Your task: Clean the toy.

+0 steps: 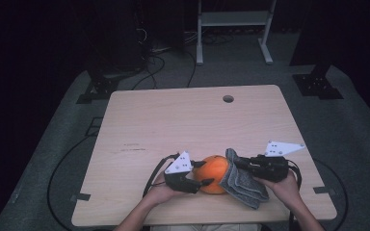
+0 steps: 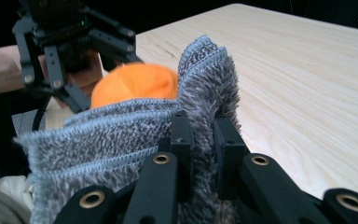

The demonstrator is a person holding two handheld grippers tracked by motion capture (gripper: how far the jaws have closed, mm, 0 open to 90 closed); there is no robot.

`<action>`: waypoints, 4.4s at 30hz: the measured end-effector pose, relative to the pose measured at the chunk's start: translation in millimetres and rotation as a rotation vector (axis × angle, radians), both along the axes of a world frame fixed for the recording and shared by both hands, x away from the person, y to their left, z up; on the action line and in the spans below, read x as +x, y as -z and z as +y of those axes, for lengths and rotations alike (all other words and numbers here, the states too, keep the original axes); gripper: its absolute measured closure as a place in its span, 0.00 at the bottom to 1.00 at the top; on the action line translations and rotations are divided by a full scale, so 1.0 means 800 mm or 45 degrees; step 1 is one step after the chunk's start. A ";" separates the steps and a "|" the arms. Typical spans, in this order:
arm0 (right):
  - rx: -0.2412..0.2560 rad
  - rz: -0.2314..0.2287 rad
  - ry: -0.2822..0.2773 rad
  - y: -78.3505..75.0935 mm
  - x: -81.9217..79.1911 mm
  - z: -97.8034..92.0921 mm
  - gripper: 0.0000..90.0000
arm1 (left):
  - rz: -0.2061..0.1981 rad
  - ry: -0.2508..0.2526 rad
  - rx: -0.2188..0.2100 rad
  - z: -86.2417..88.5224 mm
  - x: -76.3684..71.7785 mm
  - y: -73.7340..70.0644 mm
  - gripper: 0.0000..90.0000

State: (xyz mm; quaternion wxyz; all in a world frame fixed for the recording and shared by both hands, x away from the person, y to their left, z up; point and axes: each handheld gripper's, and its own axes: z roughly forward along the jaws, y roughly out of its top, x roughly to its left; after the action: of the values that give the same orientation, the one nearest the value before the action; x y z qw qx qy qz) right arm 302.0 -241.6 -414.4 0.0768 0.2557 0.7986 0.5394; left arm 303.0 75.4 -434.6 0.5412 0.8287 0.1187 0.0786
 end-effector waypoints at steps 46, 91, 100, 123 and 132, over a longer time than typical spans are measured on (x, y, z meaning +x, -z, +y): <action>0.059 -0.052 -0.056 -0.008 0.010 0.041 0.89 | 0.101 -0.046 -0.055 0.025 0.018 -0.018 0.22; -0.004 -0.030 -0.122 -0.024 0.002 0.065 0.89 | 0.065 -0.044 0.094 0.016 0.009 -0.027 0.41; 0.029 0.013 -0.060 -0.005 0.012 0.039 0.89 | 0.193 -0.045 0.025 0.029 0.033 -0.008 0.14; -0.021 -0.021 -0.114 -0.023 0.004 0.059 0.89 | 0.127 -0.028 0.015 0.020 0.026 0.002 0.42; -0.024 0.046 0.018 0.001 0.014 0.020 0.89 | 0.130 -0.028 0.000 0.018 0.026 0.003 0.43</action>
State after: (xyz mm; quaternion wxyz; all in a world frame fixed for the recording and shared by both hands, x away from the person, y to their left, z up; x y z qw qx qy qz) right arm 313.0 -225.9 -415.2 0.0687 0.2702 0.8032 0.5265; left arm 324.1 89.9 -437.0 0.5335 0.8304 0.1552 0.0420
